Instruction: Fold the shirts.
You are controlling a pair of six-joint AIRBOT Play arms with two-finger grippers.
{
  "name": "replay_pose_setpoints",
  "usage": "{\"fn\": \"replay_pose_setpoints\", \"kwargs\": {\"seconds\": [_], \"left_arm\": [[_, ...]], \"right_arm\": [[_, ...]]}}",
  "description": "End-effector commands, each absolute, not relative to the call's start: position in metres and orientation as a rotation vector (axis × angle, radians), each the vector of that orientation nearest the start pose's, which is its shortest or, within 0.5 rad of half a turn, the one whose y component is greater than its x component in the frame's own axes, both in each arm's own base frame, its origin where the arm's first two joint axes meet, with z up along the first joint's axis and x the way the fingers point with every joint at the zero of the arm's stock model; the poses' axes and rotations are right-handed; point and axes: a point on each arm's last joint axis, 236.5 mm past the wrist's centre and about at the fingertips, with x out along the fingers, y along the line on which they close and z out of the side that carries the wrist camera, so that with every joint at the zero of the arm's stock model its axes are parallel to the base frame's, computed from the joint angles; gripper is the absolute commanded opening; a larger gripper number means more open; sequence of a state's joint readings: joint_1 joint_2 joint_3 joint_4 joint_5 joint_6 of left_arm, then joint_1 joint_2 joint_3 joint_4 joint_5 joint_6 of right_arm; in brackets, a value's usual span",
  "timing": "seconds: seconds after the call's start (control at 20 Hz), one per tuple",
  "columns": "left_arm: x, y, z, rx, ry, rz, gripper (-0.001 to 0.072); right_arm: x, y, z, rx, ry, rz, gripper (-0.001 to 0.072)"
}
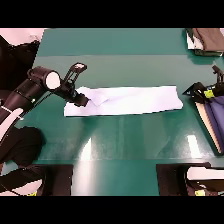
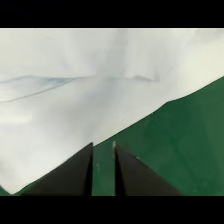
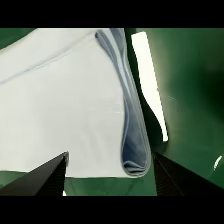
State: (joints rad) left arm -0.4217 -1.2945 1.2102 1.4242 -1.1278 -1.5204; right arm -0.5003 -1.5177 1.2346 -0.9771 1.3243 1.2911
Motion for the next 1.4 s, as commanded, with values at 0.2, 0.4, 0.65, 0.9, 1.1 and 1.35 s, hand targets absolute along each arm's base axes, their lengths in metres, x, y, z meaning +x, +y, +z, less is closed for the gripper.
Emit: {"fn": "replay_pose_setpoints", "kwargs": {"seconds": [0.2,0.4,0.65,0.9,1.1,1.35], "left_arm": [[0.361,-0.228,0.041,0.009,1.143,-0.554,0.0116],[0.363,-0.229,0.043,0.003,1.131,-0.556,0.0114],[0.373,-0.25,0.056,-0.027,1.04,-0.598,0.0026],[0.371,-0.297,0.037,0.021,1.057,-0.673,0.0026],[0.383,-0.347,0.018,0.064,1.084,-0.736,0.0025],[0.39,-0.366,-0.026,0.087,1.173,-0.744,0.0025]], "right_arm": [[0.406,-0.053,-0.074,0.829,1.313,0.252,0.0612],[0.41,-0.039,-0.085,0.911,1.315,0.319,0.0599],[0.402,-0.015,-0.092,0.876,1.365,0.424,0.029],[0.411,0.015,-0.057,0.733,1.366,0.61,0.0015],[0.419,0.048,-0.002,0.596,1.331,0.727,0.0015],[0.422,0.089,0.072,0.493,1.2,0.706,0.0014]]}}
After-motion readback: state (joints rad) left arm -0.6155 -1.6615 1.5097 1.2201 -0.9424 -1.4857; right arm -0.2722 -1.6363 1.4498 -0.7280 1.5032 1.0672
